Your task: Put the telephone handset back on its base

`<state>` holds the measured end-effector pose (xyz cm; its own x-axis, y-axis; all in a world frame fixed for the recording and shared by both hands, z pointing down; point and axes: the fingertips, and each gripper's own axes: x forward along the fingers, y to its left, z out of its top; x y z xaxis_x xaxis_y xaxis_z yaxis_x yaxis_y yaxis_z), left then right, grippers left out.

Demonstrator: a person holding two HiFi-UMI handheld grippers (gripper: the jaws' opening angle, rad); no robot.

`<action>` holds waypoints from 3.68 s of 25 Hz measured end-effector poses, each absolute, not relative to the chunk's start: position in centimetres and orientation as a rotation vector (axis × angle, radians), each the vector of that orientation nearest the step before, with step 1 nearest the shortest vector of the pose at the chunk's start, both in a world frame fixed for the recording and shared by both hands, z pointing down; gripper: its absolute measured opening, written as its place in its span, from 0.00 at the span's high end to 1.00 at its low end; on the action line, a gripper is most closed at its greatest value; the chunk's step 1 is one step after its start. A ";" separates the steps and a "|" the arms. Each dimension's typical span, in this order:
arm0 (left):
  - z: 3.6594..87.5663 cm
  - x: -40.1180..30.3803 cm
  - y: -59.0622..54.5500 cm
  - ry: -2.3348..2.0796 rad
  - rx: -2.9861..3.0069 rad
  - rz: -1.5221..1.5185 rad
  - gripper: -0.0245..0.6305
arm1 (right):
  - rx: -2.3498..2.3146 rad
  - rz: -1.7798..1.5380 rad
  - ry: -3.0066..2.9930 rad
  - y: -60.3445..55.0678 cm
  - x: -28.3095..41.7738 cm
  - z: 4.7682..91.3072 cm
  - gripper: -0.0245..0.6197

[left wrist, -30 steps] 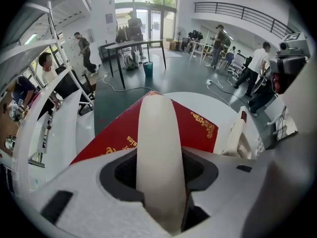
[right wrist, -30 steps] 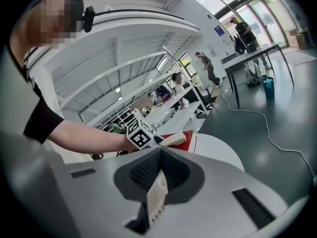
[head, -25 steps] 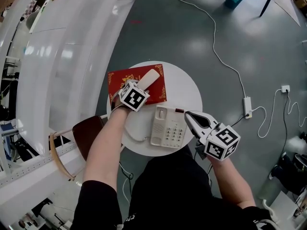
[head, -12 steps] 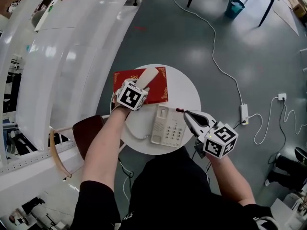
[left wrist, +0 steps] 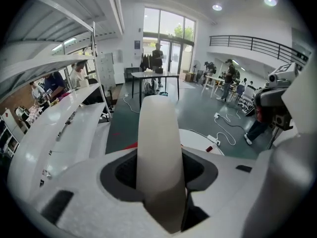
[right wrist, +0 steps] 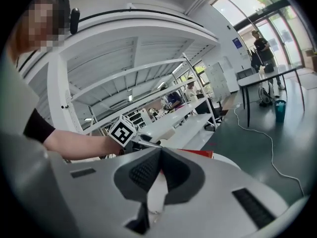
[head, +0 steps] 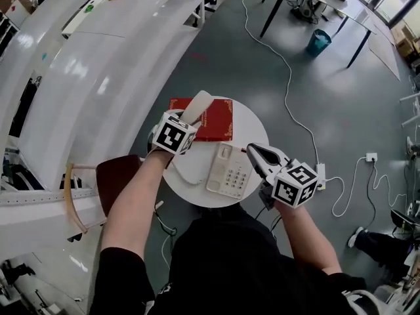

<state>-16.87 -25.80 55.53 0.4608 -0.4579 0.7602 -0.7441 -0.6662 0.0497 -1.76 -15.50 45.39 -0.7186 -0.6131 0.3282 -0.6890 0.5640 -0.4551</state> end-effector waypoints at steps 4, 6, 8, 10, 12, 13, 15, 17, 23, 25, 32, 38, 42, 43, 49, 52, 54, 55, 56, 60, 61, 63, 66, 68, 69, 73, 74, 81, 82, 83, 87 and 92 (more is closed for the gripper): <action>52.7 -18.1 -24.0 -1.056 2.372 0.989 0.66 | 1.132 0.786 -2.664 -14.6 -2.4 43.0 0.95; 51.6 -18.6 -22.9 -1.068 2.390 0.979 0.66 | 1.143 0.763 -2.658 -13.9 -2.6 42.2 0.95; 50.6 -18.9 -21.6 -1.077 2.409 0.966 0.66 | 1.146 0.745 -2.653 -13.1 -2.6 41.5 0.95; 49.6 -18.9 -20.4 -1.088 2.422 0.944 0.66 | 1.147 0.728 -2.655 -12.6 -2.5 41.0 0.95; 49.0 -19.0 -19.3 -1.103 2.422 0.920 0.66 | 1.146 0.725 -2.662 -12.4 -2.4 40.8 0.95; 48.7 -19.0 -18.8 -1.112 2.418 0.907 0.66 | 1.143 0.730 -2.667 -12.4 -2.4 40.9 0.95; 48.3 -18.9 -17.8 -1.133 2.407 0.877 0.66 | 1.127 0.744 -2.680 -12.4 -2.4 41.0 0.95; 47.8 -18.5 -16.8 -1.156 2.395 0.846 0.66 | 1.097 0.759 -2.693 -12.4 -2.5 41.2 0.95; 47.9 -16.1 -13.8 -1.226 2.359 0.801 0.66 | 0.982 0.792 -2.740 -11.5 -1.8 42.3 0.95; 48.0 -15.0 -12.8 -1.249 2.346 0.786 0.66 | 0.958 0.775 -2.741 -10.8 -1.1 42.6 0.95; 50.6 -11.5 -9.5 -1.291 2.265 0.729 0.66 | 0.938 0.813 -2.711 -9.3 2.2 45.3 0.95; 53.4 -10.5 -8.1 -1.302 2.219 0.675 0.66 | 0.993 0.826 -2.680 -9.4 3.6 46.7 0.95; 55.4 -10.2 -7.7 -1.305 2.204 0.658 0.66 | 1.009 0.820 -2.668 -9.4 3.5 47.0 0.95; 55.8 -10.1 -7.7 -1.304 2.197 0.650 0.66 | 1.014 0.819 -2.666 -9.5 3.5 47.0 0.95; 58.4 -10.7 -7.9 -1.324 2.156 0.622 0.66 | 1.027 0.844 -2.643 -8.4 3.1 48.0 0.95; 59.4 -10.5 -8.0 -1.321 2.164 0.645 0.66 | 1.038 0.867 -2.618 -7.7 3.3 48.7 0.95; 60.3 -10.3 -8.0 -1.305 2.169 0.676 0.66 | 1.052 0.880 -2.608 -7.6 3.3 49.0 0.95; 60.9 -10.2 -8.1 -1.299 2.166 0.689 0.66 | 1.057 0.885 -2.605 -7.6 3.2 49.2 0.95; 61.4 -10.2 -8.2 -1.293 2.159 0.699 0.66 | 1.062 0.890 -2.603 -7.6 3.2 49.3 0.95; 63.6 -9.7 -8.9 -1.267 2.124 0.724 0.66 | 1.086 0.904 -2.593 -7.7 3.1 49.3 0.95; 64.2 -9.4 -9.1 -1.259 2.119 0.733 0.66 | 1.094 0.907 -2.589 -7.7 3.2 49.4 0.95; 65.7 -8.7 -9.4 -1.248 2.113 0.758 0.66 | 1.109 0.914 -2.578 -7.7 3.6 49.5 0.95; 66.6 -7.8 -9.6 -1.216 2.087 0.793 0.66 | 1.131 0.924 -2.561 -7.8 4.4 49.8 0.95; 67.5 -7.5 -9.7 -1.197 2.074 0.819 0.66 | 1.149 0.932 -2.547 -7.8 4.9 50.1 0.95; 68.0 -7.3 -9.8 -1.192 2.071 0.832 0.66 | 1.157 0.936 -2.541 -7.8 5.2 50.3 0.95; 69.1 -7.3 -10.2 -1.189 2.053 0.860 0.66 | 1.176 0.950 -2.523 -7.8 5.9 50.9 0.95; 69.2 -7.3 -10.3 -1.192 2.046 0.863 0.66 | 1.176 0.954 -2.520 -7.8 5.9 51.0 0.95; 70.7 -7.1 -10.7 -1.178 2.003 0.890 0.65 | 1.160 0.960 -2.516 -7.9 5.7 51.5 0.95; 70.9 -7.1 -10.7 -1.175 1.997 0.901 0.65 | 1.158 0.959 -2.515 -8.0 5.7 51.5 0.95; 71.1 -7.1 -10.7 -1.172 1.988 0.910 0.65 | 1.157 0.959 -2.516 -8.0 5.7 51.5 0.95; 72.0 -7.1 -10.8 -1.150 1.940 0.927 0.65 | 1.154 0.963 -2.519 -8.1 5.6 51.7 0.95; 72.6 -7.1 -10.9 -1.120 1.911 0.964 0.65 | 1.147 0.970 -2.514 -8.0 5.8 52.0 0.95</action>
<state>-7.13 -10.89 72.59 0.3454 -0.3762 0.8597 -0.9062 -0.3719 0.2013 5.78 -7.98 51.99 -0.6741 -0.5950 0.4376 -0.7347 0.4796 -0.4797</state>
